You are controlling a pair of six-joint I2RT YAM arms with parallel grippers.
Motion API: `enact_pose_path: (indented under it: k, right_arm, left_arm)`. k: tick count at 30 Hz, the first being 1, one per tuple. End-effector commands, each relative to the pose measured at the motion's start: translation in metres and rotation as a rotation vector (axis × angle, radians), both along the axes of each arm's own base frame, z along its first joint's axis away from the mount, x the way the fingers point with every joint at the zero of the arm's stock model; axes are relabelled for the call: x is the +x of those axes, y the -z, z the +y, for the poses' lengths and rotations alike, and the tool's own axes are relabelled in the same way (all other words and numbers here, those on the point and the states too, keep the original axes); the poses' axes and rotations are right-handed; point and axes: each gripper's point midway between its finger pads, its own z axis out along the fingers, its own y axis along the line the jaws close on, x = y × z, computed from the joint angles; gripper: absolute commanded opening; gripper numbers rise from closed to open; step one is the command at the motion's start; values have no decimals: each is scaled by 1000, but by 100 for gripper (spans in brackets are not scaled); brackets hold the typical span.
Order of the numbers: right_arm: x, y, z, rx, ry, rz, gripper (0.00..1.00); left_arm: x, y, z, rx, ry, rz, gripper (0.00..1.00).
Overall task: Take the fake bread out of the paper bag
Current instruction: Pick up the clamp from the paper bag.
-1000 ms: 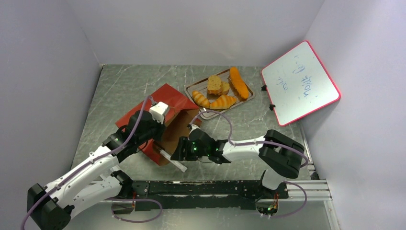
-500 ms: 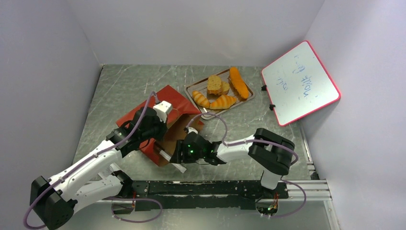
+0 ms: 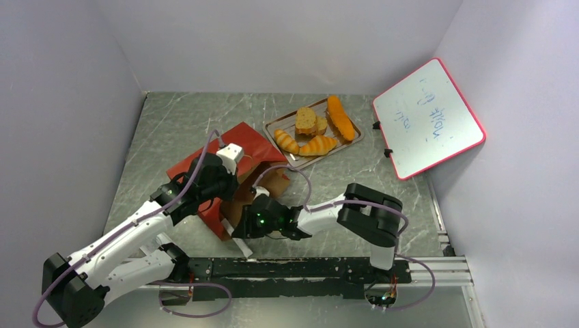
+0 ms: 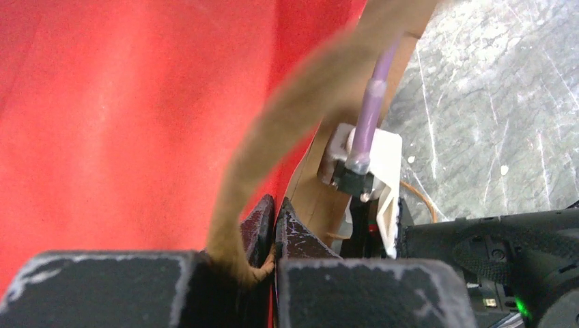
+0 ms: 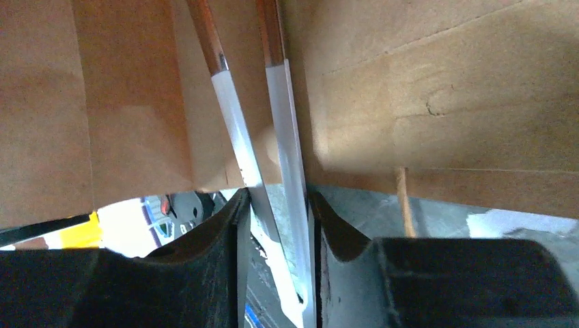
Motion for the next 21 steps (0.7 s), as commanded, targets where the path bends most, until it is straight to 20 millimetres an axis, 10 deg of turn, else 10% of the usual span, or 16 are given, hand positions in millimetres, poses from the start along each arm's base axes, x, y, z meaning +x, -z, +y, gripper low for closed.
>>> enact_pose_path:
  k: [1,9,21]
  right_arm:
    - [-14,59,-35,-224,-3,34,25]
    - [-2,50,-40,-307,25,-49,0]
    - [15,6,-40,-301,94,-145,0]
  left_arm:
    - [-2,0,-6,-44,-11,16,7]
    - [5,2,-1,-36,-85,30,7]
    - [7,-8,4,-75,-134,2,7]
